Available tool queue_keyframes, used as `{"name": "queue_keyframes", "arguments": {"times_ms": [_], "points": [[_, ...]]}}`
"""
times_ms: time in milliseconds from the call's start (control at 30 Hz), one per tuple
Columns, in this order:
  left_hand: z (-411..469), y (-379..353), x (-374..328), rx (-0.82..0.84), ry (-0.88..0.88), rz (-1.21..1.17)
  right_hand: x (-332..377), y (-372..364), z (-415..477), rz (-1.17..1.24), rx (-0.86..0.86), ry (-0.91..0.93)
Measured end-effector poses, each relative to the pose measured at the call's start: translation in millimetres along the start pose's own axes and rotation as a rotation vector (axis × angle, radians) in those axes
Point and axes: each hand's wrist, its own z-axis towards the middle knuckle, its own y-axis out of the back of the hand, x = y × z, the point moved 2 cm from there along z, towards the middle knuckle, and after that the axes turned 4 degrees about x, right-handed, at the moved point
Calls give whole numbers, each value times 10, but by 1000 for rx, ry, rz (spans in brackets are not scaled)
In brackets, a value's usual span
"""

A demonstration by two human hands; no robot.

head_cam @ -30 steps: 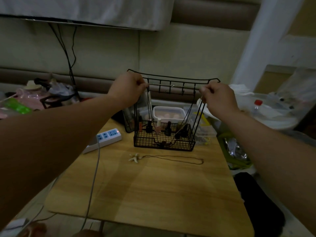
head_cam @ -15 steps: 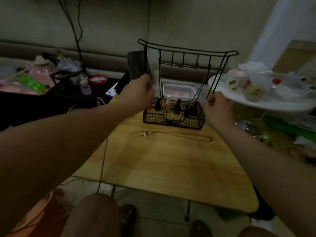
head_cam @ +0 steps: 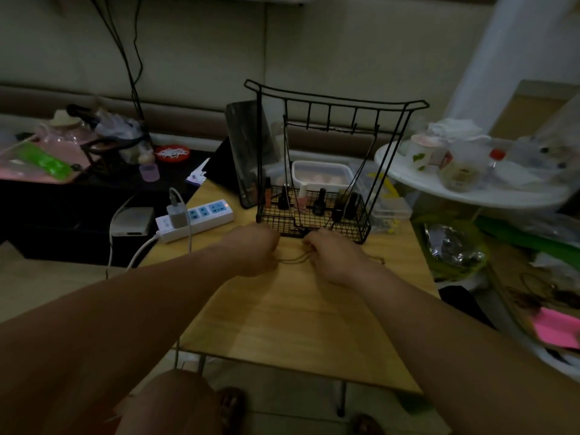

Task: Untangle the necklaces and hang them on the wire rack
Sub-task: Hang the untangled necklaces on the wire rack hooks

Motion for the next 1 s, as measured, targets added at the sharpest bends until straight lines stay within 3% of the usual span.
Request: {"name": "queue_keyframes", "arguments": {"times_ms": [133,300,400,533,633,800,867,1000], "points": [[-22,-103,-21,-62,-82,72,66,15,10,-100,-14,18],[-39,-189,-61,-107,-105,-14,67,-41,-73,-151,29,-40],[4,-211,-271,-75,-141,-187,108,40,-170,111,-1,-67],[39,-53,-500,-12,-123,-607,113,202,-337,566,-43,-152],[-39,126,-510,47,-119,-739,-20,285,-490,822,-27,-236],[-210,437,-498,-35,-140,-908,-40,464,-740,1365,60,-192],[-264,543,-479,-92,-118,-969,-21,553,-839,1460,97,-201],[-379,657,-353,-186,-47,-1097,-113,789,-1042,1366,131,-220]]}}
